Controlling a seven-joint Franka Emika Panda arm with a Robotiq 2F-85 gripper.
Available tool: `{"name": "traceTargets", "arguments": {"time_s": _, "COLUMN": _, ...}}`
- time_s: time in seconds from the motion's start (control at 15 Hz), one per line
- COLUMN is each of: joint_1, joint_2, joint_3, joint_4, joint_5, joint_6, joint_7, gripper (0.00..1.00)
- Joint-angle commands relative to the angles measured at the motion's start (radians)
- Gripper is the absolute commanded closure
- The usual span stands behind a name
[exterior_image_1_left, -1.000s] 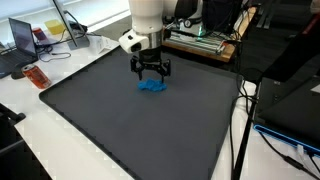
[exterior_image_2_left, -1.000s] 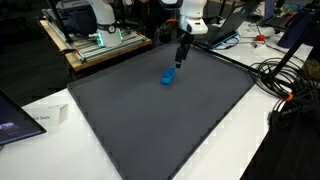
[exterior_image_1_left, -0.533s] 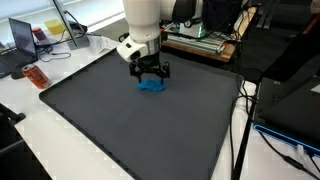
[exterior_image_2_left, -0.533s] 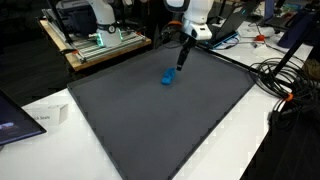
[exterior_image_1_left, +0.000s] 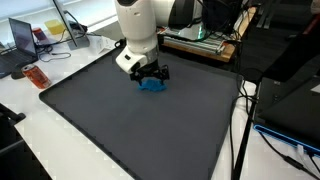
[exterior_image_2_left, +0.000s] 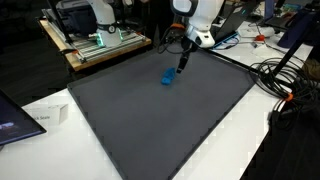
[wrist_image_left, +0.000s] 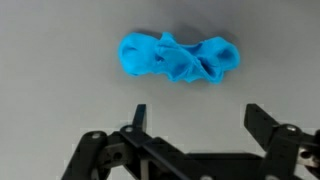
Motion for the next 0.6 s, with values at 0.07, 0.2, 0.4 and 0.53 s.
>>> {"name": "traceTargets", "arguments": {"time_s": 0.07, "joint_1": 0.01, "joint_2": 0.076, "joint_3": 0.001, "joint_4": 0.117, "joint_5": 0.007, "joint_6": -0.115, "joint_7": -0.06, "gripper": 0.0}}
{"name": "traceTargets", "arguments": {"time_s": 0.2, "joint_1": 0.014, "joint_2": 0.102, "joint_3": 0.002, "joint_4": 0.157, "joint_5": 0.007, "joint_6": -0.155, "joint_7": -0.072, "gripper": 0.0}}
{"name": "traceTargets", "arguments": {"time_s": 0.4, "joint_1": 0.026, "joint_2": 0.147, "joint_3": -0.003, "joint_4": 0.224, "joint_5": -0.003, "joint_6": -0.229, "joint_7": -0.074, "gripper": 0.0}}
{"name": "traceTargets", "arguments": {"time_s": 0.53, "joint_1": 0.028, "joint_2": 0.174, "joint_3": -0.001, "joint_4": 0.263, "joint_5": -0.001, "joint_6": -0.266, "joint_7": -0.083, "gripper": 0.0}}
